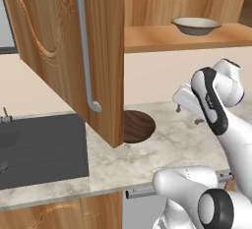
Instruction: Open the cabinet. Pick the bowls from the counter and place them in the cabinet. Then close the cabinet.
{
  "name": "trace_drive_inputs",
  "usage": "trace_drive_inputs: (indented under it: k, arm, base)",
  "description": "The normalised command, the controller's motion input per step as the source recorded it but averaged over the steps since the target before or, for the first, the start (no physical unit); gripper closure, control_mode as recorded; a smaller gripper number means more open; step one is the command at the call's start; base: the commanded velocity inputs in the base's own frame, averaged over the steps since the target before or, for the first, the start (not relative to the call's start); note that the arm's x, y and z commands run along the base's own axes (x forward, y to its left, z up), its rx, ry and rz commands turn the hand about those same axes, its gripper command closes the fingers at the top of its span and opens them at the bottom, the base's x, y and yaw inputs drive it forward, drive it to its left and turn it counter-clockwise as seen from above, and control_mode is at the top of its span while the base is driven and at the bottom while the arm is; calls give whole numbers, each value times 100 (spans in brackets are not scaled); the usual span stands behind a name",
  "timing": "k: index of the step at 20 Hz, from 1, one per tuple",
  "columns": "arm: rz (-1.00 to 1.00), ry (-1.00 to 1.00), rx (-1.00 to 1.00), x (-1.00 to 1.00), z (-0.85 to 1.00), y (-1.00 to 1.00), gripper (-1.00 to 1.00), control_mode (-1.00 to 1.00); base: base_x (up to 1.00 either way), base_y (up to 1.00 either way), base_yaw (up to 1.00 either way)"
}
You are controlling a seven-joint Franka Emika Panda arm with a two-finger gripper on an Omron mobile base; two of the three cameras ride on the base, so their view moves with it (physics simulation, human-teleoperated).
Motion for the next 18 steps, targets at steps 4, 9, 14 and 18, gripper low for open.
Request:
trace_drive_inputs:
  k: [4,9,14,18]
  arm:
    - [10,2,0,33,-41,35,-100,-100]
    - [11,0,0,38,-31,28,-100,-100]
    - [9,0,3,47,-28,10,-100,-100]
    - [7,0,4,37,-36,6,-100,-100]
  base:
    - [0,0,0]
    - [0,0,0]
    - [0,0,0]
    - [0,0,0]
